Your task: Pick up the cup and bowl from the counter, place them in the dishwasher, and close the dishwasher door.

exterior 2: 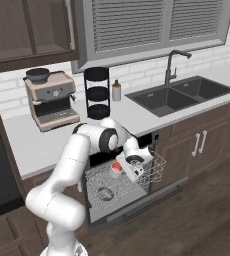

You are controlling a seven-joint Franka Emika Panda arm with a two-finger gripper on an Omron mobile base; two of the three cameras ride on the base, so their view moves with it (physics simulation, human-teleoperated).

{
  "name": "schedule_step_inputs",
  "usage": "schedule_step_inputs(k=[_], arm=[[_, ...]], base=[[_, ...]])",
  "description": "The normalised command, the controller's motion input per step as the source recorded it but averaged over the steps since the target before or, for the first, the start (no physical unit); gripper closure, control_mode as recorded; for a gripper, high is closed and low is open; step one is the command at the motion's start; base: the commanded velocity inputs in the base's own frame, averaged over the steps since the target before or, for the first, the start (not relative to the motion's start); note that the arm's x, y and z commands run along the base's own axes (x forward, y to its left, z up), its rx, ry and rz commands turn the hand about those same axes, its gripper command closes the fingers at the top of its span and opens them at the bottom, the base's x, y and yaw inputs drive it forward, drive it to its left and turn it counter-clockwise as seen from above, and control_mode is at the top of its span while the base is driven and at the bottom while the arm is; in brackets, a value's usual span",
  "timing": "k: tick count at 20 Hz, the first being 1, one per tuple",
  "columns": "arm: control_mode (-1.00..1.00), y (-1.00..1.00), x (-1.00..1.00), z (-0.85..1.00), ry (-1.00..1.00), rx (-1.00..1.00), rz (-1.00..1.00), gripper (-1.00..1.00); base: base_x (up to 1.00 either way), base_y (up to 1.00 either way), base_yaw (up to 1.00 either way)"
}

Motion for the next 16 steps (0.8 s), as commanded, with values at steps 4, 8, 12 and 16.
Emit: schedule_step_inputs(k=[4, 8, 12, 16], arm=[[-1.0, -0.2, 0.64, -0.56, -0.03, -0.01, 0.03, 1.0], [-1.0, -0.06, 0.47, -0.46, -0.05, -0.01, 0.01, 1.0], [-1.0, 0.0, 0.35, -0.49, -0.04, -0.02, 0.0, 1.0], [-1.0, 0.0, 0.23, -0.63, 0.0, -0.01, 0.0, -1.0]], base=[[0.0, 0.0, 0.0], [0.0, 0.0, 0.0], [0.0, 0.0, 0.0], [0.0, 0.0, 0.0]])
